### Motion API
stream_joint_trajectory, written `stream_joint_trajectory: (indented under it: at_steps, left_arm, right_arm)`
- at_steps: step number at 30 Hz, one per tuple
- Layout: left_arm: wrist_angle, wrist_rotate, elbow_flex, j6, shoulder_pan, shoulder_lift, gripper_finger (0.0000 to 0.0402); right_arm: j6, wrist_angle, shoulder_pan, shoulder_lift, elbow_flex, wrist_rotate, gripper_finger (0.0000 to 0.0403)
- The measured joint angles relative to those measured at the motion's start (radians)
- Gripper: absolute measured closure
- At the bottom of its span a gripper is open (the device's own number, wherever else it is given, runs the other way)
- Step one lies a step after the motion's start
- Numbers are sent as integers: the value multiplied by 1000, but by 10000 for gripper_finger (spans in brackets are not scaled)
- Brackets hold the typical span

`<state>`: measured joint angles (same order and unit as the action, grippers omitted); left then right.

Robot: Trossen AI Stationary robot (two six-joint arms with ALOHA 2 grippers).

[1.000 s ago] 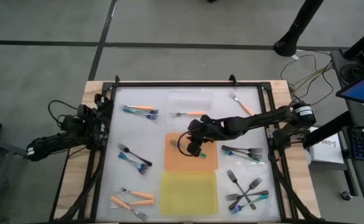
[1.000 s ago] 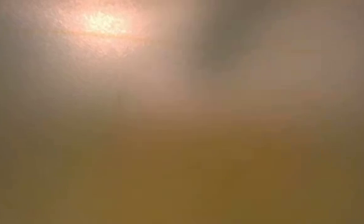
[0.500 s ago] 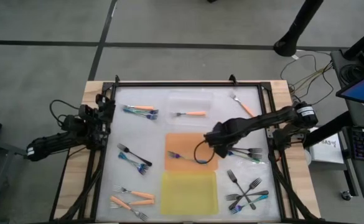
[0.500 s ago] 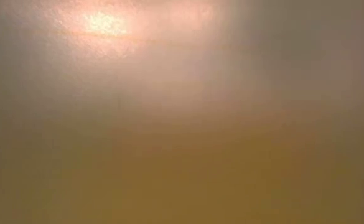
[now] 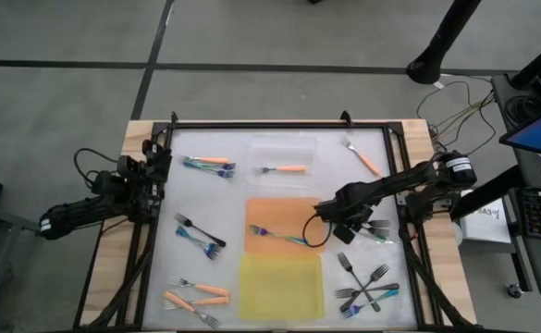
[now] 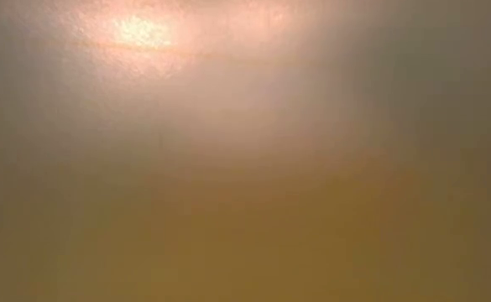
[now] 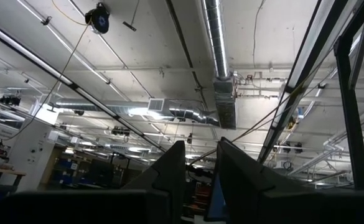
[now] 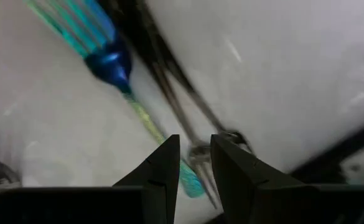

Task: Sort silverware by color (type)
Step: Put the black fork into the yellow bin

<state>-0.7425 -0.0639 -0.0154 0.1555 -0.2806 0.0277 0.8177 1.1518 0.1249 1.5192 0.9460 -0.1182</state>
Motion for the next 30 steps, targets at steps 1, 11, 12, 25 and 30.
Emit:
stream_joint_trajectory:
  at_steps: [1,11,12,25,30]
  left_arm:
    - [1,0,0,0,0,0,327]
    - [3,0,0,0,0,0,327]
    - [3,0,0,0,0,0,327]
    - [4,0,0,0,0,0,327]
    - [6,0,0,0,0,0,327]
  right_arm:
    - [-2,-35,0,-14,-23,-13,321]
    - [31,-212,0,-172,-197,-33,327]
    - [37,-216,0,-180,-207,-23,326]
    - [32,-321,0,-176,-280,-13,335]
    - [14,-360,-1,-164,-306,-12,335]
